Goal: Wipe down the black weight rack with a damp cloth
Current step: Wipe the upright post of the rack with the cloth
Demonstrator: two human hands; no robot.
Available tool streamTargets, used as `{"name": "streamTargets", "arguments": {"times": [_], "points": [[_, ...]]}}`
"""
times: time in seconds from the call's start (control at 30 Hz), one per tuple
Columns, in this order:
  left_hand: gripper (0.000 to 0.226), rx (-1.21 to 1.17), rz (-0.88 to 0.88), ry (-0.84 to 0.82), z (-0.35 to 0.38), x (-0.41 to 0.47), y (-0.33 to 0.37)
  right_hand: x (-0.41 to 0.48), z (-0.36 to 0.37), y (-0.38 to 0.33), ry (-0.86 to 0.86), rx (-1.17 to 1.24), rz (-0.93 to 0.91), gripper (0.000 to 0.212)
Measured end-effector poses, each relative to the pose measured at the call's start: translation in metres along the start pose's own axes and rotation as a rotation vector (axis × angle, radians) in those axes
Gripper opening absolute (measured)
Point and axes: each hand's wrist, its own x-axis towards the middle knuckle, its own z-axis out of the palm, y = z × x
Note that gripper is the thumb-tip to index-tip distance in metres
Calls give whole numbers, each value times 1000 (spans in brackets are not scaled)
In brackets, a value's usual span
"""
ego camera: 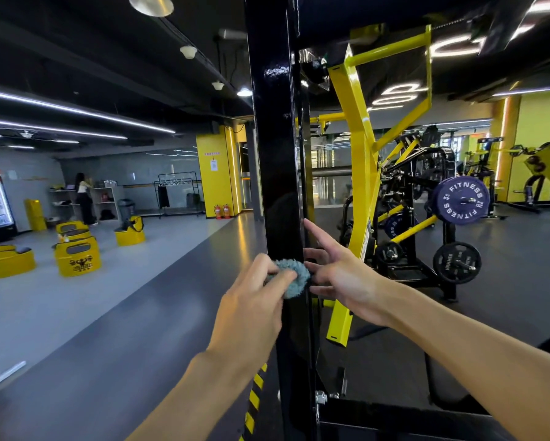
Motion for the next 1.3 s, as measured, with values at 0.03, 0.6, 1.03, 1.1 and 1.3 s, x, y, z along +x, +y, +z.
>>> {"name": "streamTargets", "arguments": {"times": [0.03,0.6,1.03,1.1,1.3], "points": [[38,-3,-49,39,0,3,0,-1,1,0,2,-8,0,98],[32,93,105,-12,7,-12,-6,-2,9,23,85,64,-15,52],[34,-58,47,18,20,-24,-4,-11,19,32,97,111,12,47],[43,-54,127,-83,24,-39,-6,-16,21,38,108,113,20,46],[33,-114,-2,-3,38,-52,-4,-32,27,73,128,84,91,47]]}}
